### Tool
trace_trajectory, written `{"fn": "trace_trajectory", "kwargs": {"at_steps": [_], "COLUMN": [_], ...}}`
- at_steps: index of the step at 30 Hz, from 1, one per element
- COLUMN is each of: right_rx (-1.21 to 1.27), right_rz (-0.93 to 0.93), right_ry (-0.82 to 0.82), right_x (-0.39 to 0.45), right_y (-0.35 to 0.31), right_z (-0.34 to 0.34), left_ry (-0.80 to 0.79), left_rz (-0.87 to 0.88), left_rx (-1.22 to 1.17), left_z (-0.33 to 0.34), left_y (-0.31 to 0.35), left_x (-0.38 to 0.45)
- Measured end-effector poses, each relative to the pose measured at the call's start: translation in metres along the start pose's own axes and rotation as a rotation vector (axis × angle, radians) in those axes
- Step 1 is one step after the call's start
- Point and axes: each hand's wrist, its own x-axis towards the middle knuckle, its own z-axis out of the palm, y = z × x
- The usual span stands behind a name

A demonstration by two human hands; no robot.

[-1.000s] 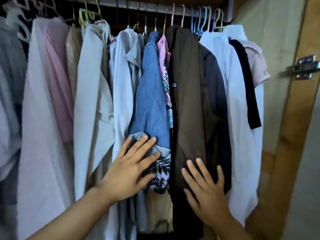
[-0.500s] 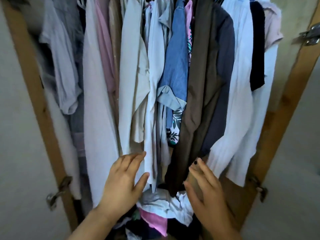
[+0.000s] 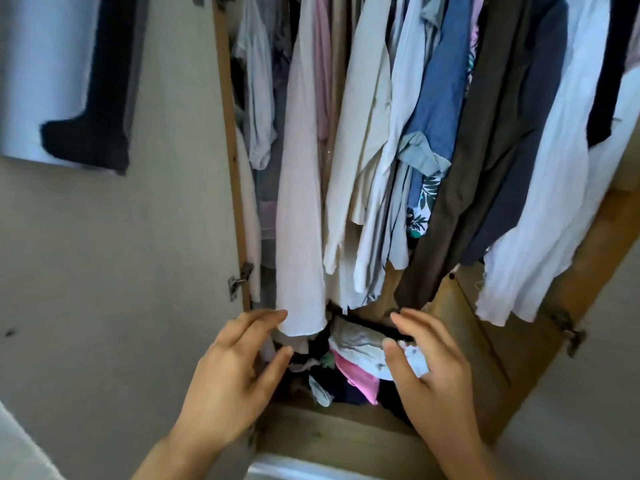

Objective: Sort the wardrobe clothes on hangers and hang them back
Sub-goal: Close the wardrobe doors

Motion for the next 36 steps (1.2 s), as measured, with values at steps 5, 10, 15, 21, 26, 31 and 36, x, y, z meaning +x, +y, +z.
{"fn": "trace_trajectory", "kwargs": {"at_steps": [5, 10, 15, 21, 26, 31, 36], "right_rx": [0.091, 0.21, 0.103, 0.098, 0.062, 0.059, 0.062], "right_rz": [-0.207, -0.361, -0.627, -0.678, -0.666, -0.632, -0.564], "right_ry": [-0.143, -0.244, -0.275, -0.303, -0.286, -0.297, -0.237], "right_x": [-0.004, -0.015, -0.026, -0.033, -0.036, -0.031, -0.023], "right_y": [-0.04, -0.069, -0.087, -0.099, -0.093, -0.084, -0.077], "right_z": [0.049, 0.092, 0.112, 0.12, 0.114, 0.107, 0.093], "left_ry": [0.177, 0.478, 0.312, 0.133, 0.212, 0.247, 0.188], "left_rz": [-0.104, -0.341, -0.631, -0.676, -0.696, -0.625, -0.446], "left_rx": [0.11, 0.26, 0.579, 0.502, 0.283, 0.282, 0.237], "left_z": [-0.073, -0.132, -0.161, -0.166, -0.165, -0.154, -0.126], "left_y": [-0.009, -0.007, -0.032, -0.055, -0.069, -0.05, -0.013], "left_x": [-0.044, -0.097, -0.102, -0.073, -0.057, -0.062, -0.076]}}
